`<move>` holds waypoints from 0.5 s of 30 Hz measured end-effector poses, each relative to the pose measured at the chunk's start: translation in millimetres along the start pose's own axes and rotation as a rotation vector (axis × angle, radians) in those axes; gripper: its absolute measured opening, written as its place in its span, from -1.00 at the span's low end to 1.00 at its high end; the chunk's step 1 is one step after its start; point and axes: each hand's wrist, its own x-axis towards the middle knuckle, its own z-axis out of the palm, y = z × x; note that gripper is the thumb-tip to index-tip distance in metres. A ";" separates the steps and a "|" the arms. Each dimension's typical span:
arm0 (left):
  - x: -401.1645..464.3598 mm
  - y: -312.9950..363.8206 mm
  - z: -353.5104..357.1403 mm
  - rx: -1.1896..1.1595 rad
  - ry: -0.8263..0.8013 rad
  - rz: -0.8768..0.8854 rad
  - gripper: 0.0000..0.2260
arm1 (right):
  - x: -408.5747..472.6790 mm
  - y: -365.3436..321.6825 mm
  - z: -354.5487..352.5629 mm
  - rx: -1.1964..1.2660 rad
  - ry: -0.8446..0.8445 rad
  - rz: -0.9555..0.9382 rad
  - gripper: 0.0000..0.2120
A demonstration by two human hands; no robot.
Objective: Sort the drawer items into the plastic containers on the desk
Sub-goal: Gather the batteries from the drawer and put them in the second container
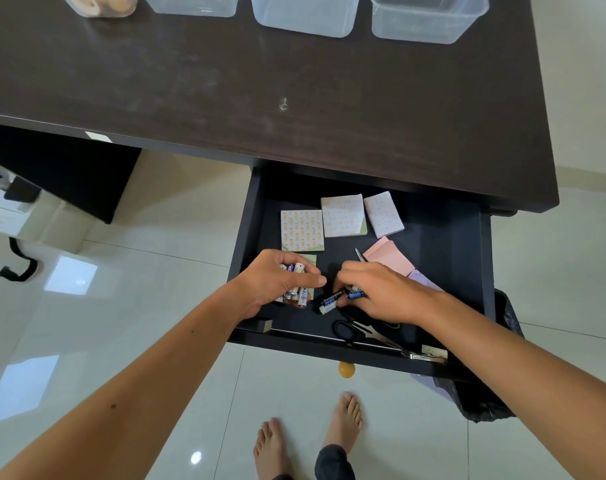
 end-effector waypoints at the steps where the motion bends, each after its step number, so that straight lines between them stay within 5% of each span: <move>1: -0.7 0.9 0.2 -0.010 0.004 0.001 -0.84 | -2.4 -0.6 -2.7 0.069 0.029 0.039 -0.86; 6: -5.3 6.4 1.2 -0.132 0.037 -0.020 -0.83 | -20.7 -1.6 -15.8 0.357 0.185 0.262 -0.93; 15: -23.4 22.2 3.6 -0.312 0.017 -0.037 -0.82 | -45.7 -22.1 -41.1 0.769 0.243 0.293 -0.92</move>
